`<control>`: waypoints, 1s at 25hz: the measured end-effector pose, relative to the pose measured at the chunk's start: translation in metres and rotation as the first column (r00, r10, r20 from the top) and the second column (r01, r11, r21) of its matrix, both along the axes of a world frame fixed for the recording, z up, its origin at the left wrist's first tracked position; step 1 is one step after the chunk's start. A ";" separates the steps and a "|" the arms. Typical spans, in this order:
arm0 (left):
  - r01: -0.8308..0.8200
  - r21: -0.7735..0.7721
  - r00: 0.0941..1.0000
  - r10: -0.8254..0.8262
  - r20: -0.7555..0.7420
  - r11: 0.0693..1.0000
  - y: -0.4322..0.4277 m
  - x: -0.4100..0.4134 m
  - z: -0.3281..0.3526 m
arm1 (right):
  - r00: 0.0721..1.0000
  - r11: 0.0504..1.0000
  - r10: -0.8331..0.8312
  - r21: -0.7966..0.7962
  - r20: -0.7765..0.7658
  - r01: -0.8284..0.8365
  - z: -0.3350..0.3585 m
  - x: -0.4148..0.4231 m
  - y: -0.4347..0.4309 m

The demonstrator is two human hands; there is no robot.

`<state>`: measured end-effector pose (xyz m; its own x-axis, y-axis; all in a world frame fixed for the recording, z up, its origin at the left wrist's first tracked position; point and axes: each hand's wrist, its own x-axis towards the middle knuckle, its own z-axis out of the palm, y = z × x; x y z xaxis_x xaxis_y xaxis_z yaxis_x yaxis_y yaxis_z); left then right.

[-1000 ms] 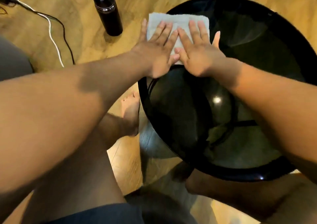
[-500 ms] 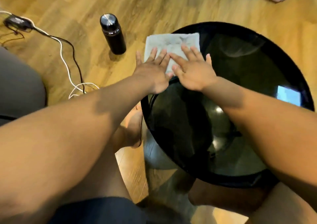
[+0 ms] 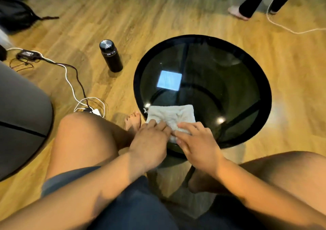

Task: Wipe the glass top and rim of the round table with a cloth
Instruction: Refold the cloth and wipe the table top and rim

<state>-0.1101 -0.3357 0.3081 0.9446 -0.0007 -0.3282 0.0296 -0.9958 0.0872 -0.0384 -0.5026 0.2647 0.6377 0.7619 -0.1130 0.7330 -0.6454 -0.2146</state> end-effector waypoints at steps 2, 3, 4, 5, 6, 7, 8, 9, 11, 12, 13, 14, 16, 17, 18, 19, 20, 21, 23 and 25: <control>-0.051 -0.051 0.999 0.050 -0.016 0.997 0.004 0.009 -0.014 | 0.999 0.999 -0.032 -0.011 0.012 0.032 -0.002 0.011 -0.001; -0.061 -0.033 0.998 0.060 -0.036 0.998 0.009 0.017 -0.021 | 0.999 0.999 -0.045 -0.010 0.013 0.046 -0.004 0.023 0.006; -0.060 0.003 0.997 0.060 -0.045 0.998 0.015 0.027 -0.026 | 0.998 0.998 -0.060 -0.006 0.013 0.060 -0.004 0.036 0.015; -0.049 0.045 0.998 0.050 -0.033 0.998 0.023 0.038 -0.030 | 0.997 0.997 -0.076 0.009 0.018 0.076 -0.004 0.051 0.025; -0.040 0.071 0.999 0.041 -0.015 0.997 0.031 0.052 -0.033 | 0.995 0.995 -0.095 0.029 0.022 0.094 -0.006 0.068 0.036; -0.038 0.083 0.999 0.038 0.003 0.996 0.040 0.069 -0.036 | 0.993 0.993 -0.112 0.040 0.025 0.111 -0.007 0.086 0.048; -0.048 0.090 0.999 0.046 0.020 0.995 0.050 0.089 -0.038 | 0.992 0.991 -0.126 0.039 0.030 0.125 -0.008 0.106 0.059; -0.063 0.097 0.998 0.060 0.036 0.993 0.061 0.112 -0.042 | 0.989 0.990 -0.138 0.024 0.044 0.137 -0.009 0.128 0.070; -0.068 0.135 0.996 0.059 0.070 0.988 0.079 0.168 -0.050 | 0.983 0.985 -0.173 -0.012 0.068 0.175 -0.008 0.181 0.093; -0.054 0.163 0.995 0.040 0.087 0.985 0.086 0.196 -0.053 | 0.978 0.979 -0.199 -0.018 0.069 0.201 -0.007 0.209 0.102; -0.044 0.185 0.994 0.025 0.106 0.982 0.090 0.224 -0.053 | 0.972 0.974 -0.225 -0.007 0.065 0.225 -0.007 0.235 0.109; -0.033 0.203 0.993 0.009 0.121 0.979 0.095 0.253 -0.055 | 0.966 0.967 -0.255 0.013 0.047 0.254 -0.008 0.264 0.116; -0.008 0.285 0.984 -0.044 0.173 0.958 0.103 0.305 -0.060 | 0.955 0.954 -0.295 0.060 0.023 0.293 -0.012 0.318 0.126; 0.001 0.339 0.976 -0.074 0.204 0.941 0.107 0.325 -0.063 | 0.952 0.949 -0.305 0.078 0.003 0.304 -0.013 0.339 0.131; 0.000 0.372 0.967 -0.095 0.236 0.928 0.111 0.342 -0.064 | 0.951 0.946 -0.307 0.095 -0.045 0.310 -0.014 0.358 0.135; -0.001 0.387 0.958 -0.111 0.265 0.922 0.114 0.356 -0.065 | 0.944 0.940 -0.308 0.116 -0.120 0.321 -0.013 0.374 0.138; -0.005 0.400 0.949 -0.121 0.290 0.917 0.115 0.365 -0.066 | 0.929 0.929 -0.315 0.136 -0.194 0.343 -0.012 0.386 0.141; -0.015 0.410 0.944 -0.122 0.307 0.912 0.114 0.370 -0.068 | 0.911 0.917 -0.333 0.142 -0.243 0.373 -0.010 0.395 0.143; -0.045 0.391 0.945 -0.087 0.315 0.919 0.109 0.376 -0.063 | 0.898 0.910 -0.349 0.132 -0.267 0.393 -0.006 0.403 0.148; -0.073 0.320 0.955 -0.027 0.297 0.945 0.103 0.372 -0.051 | 0.923 0.935 -0.323 0.078 -0.210 0.345 0.000 0.392 0.148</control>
